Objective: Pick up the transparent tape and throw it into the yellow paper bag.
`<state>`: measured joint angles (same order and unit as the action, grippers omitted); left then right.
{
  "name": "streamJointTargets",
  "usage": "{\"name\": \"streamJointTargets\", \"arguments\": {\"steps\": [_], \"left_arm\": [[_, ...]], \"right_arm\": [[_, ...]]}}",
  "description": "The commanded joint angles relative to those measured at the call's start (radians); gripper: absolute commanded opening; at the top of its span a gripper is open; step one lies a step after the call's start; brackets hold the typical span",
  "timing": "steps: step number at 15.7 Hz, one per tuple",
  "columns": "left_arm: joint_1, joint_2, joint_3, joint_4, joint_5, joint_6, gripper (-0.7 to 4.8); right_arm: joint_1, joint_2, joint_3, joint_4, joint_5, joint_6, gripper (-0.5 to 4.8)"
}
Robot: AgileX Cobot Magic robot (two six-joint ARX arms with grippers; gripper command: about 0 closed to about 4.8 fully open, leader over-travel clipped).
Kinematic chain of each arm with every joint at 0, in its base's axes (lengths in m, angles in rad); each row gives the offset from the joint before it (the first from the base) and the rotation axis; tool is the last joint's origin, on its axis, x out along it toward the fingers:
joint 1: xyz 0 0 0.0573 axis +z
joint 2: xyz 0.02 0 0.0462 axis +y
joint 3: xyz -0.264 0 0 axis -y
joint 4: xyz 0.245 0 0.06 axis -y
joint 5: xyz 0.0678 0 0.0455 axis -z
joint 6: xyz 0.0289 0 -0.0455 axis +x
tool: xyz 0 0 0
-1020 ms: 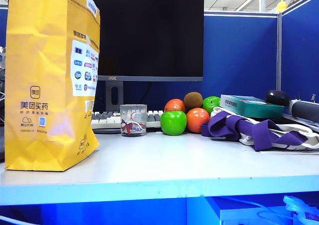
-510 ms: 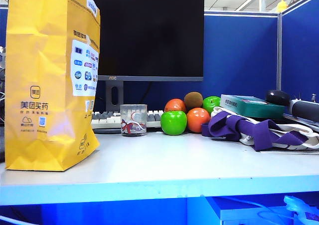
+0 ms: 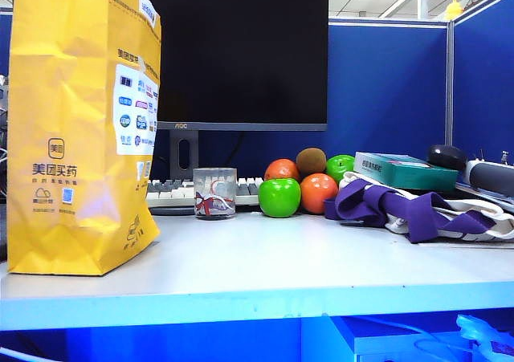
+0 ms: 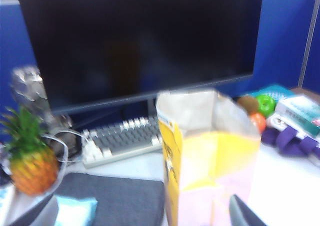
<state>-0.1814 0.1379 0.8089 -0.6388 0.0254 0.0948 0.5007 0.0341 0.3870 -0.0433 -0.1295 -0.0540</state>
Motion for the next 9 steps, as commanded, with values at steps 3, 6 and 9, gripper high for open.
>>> {"name": "streamJointTargets", "arguments": {"steps": [3, 6, 9], "left_arm": [[0.0, -0.028, -0.12, 0.041, 0.109, -0.016, 4.79], [0.0, -0.028, -0.145, 0.047, 0.112, -0.024, 4.79], [0.0, -0.028, -0.162, 0.065, 0.114, -0.024, 4.79]], "right_arm": [[0.0, -0.032, -0.135, 0.004, 0.048, 0.07, 4.79], [0.0, -0.032, -0.168, 0.0, 0.076, 0.103, 4.79], [0.0, -0.032, -0.214, -0.006, 0.144, 0.103, 4.79]]}}
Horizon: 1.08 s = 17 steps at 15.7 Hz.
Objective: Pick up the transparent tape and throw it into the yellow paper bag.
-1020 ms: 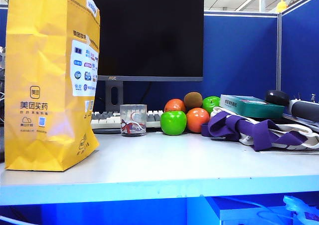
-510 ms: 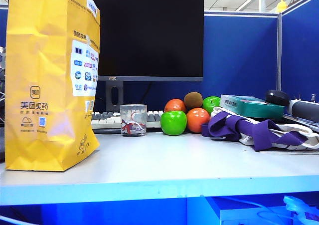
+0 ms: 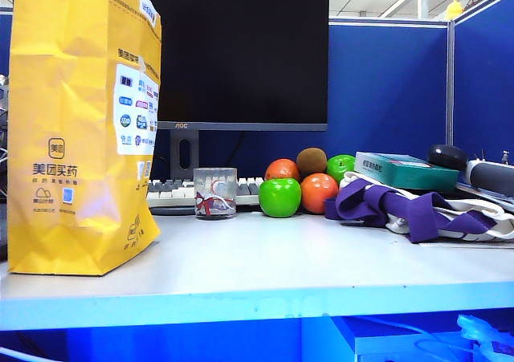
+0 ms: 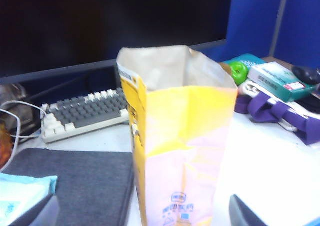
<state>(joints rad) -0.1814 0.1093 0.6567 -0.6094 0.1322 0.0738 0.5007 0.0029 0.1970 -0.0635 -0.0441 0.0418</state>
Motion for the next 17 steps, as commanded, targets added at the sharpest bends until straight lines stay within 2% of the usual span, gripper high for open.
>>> {"name": "streamJointTargets", "arguments": {"steps": [1, 3, 5, 7, 9, 10, 11, 13, 15, 17], "left_arm": [[0.0, 0.0, -0.031, 0.092, 0.0, 0.008, 4.79], [0.0, 0.0, -0.081, 0.209, -0.042, 0.027, 4.79], [0.0, 0.001, -0.091, 0.214, -0.055, 0.052, 4.79], [0.0, 0.0, -0.092, 0.197, -0.109, 0.092, 4.79], [0.0, 0.0, -0.096, 0.208, -0.089, 0.169, 3.42], [0.0, 0.0, -0.097, 0.216, -0.029, 0.177, 3.36], [0.0, 0.0, -0.099, 0.214, -0.011, 0.143, 3.36], [0.0, -0.013, -0.103, 0.208, -0.084, 0.098, 3.38], [0.0, -0.097, -0.103, 0.204, -0.131, 0.105, 3.38], [0.0, -0.105, -0.098, 0.195, -0.132, 0.113, 3.38]], "right_arm": [[0.0, -0.001, -0.042, 0.02, 0.088, 0.007, 4.79], [0.0, -0.001, -0.07, 0.039, 0.094, 0.007, 4.79], [-0.003, -0.001, -0.071, 0.043, 0.1, 0.006, 4.79], [-0.005, -0.001, -0.076, 0.047, 0.162, 0.003, 4.79], [-0.005, -0.001, -0.099, 0.079, 0.183, 0.003, 4.79], [-0.004, -0.001, -0.109, 0.102, 0.182, 0.003, 4.79], [-0.004, -0.001, -0.112, 0.117, 0.184, 0.003, 4.79], [-0.004, -0.001, -0.112, 0.129, 0.184, 0.003, 4.79], [-0.004, -0.001, -0.113, 0.116, 0.184, 0.003, 4.79], [-0.004, -0.001, -0.115, 0.113, 0.183, 0.003, 4.79]]}}
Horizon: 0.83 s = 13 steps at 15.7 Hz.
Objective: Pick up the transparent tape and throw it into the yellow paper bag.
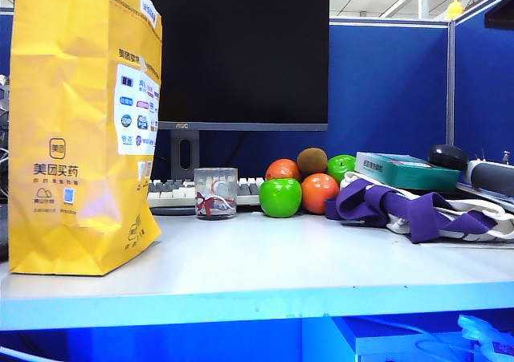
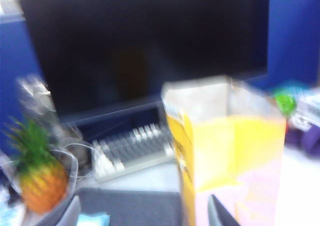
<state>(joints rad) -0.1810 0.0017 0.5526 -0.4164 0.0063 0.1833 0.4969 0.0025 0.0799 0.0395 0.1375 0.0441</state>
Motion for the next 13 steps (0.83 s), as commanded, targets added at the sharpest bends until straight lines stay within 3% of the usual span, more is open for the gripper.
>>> {"name": "streamJointTargets", "arguments": {"steps": [1, 3, 4, 5, 9, 10, 11, 13], "left_arm": [[0.0, 0.003, -0.005, 0.0, -0.007, 0.003, 3.38], [0.0, 0.003, -0.042, -0.013, -0.014, 0.0, 3.38], [0.0, 0.003, -0.042, -0.009, -0.013, 0.0, 3.36], [0.0, 0.003, -0.042, -0.008, -0.01, 0.0, 3.35], [0.0, 0.003, -0.042, -0.026, -0.002, -0.014, 2.51], [0.0, 0.003, -0.042, -0.026, -0.003, -0.019, 1.76], [0.0, 0.003, -0.042, -0.032, -0.003, -0.019, 0.03], [0.0, 0.003, -0.042, -0.037, -0.03, -0.038, -0.04]], "right_arm": [[0.001, 0.001, -0.003, 0.01, -0.003, 0.001, 4.79], [0.001, 0.006, -0.023, 0.008, -0.09, 0.004, 4.52], [0.001, 0.005, -0.026, 0.011, -0.134, 0.004, 1.78], [0.001, 0.005, -0.026, 0.011, -0.135, 0.004, 0.84], [0.001, 0.004, -0.026, 0.05, -0.088, 0.005, 0.84], [0.001, 0.004, -0.026, 0.071, -0.088, 0.008, 0.85], [0.001, 0.004, -0.026, 0.082, -0.088, 0.013, 0.84], [0.001, 0.004, -0.026, 0.073, -0.088, 0.013, 0.37]]}}
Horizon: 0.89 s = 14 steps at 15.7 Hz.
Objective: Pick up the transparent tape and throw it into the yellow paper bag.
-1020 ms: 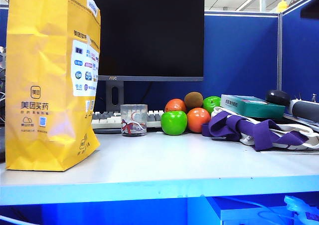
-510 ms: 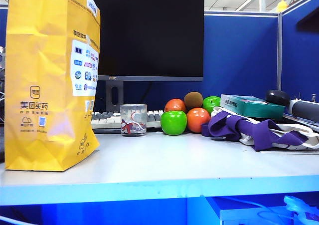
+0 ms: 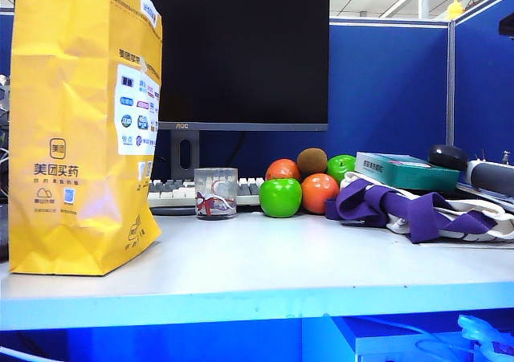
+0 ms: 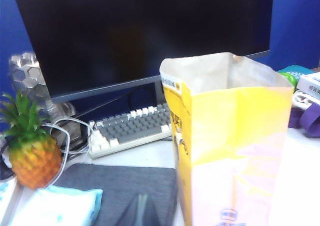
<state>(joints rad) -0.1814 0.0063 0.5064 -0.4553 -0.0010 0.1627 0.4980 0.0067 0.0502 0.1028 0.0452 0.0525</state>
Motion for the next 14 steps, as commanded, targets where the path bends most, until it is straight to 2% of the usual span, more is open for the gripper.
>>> {"name": "streamJointTargets", "arguments": {"steps": [1, 2, 4, 8, 14], "left_arm": [[0.0, -0.002, 0.004, -0.005, -0.042, -0.037, -0.03], [0.0, -0.002, 0.004, -0.029, -0.052, -0.069, -0.03], [0.0, -0.002, 0.004, -0.043, -0.047, -0.066, -0.03], [0.0, -0.002, 0.004, -0.045, -0.044, -0.067, -0.03], [0.0, -0.002, 0.004, -0.045, -0.044, -0.067, -0.03]], "right_arm": [[0.0, 0.0, 0.004, 0.004, 0.004, 0.005, 0.34], [0.0, 0.0, 0.004, -0.001, 0.004, 0.005, 0.15], [0.0, 0.0, 0.003, -0.003, 0.007, 0.004, -0.01], [-0.002, 0.0, -0.021, 0.001, 0.143, -0.034, 0.0], [0.0, 0.0, -0.025, 0.006, 0.138, 0.001, 0.01]]}}
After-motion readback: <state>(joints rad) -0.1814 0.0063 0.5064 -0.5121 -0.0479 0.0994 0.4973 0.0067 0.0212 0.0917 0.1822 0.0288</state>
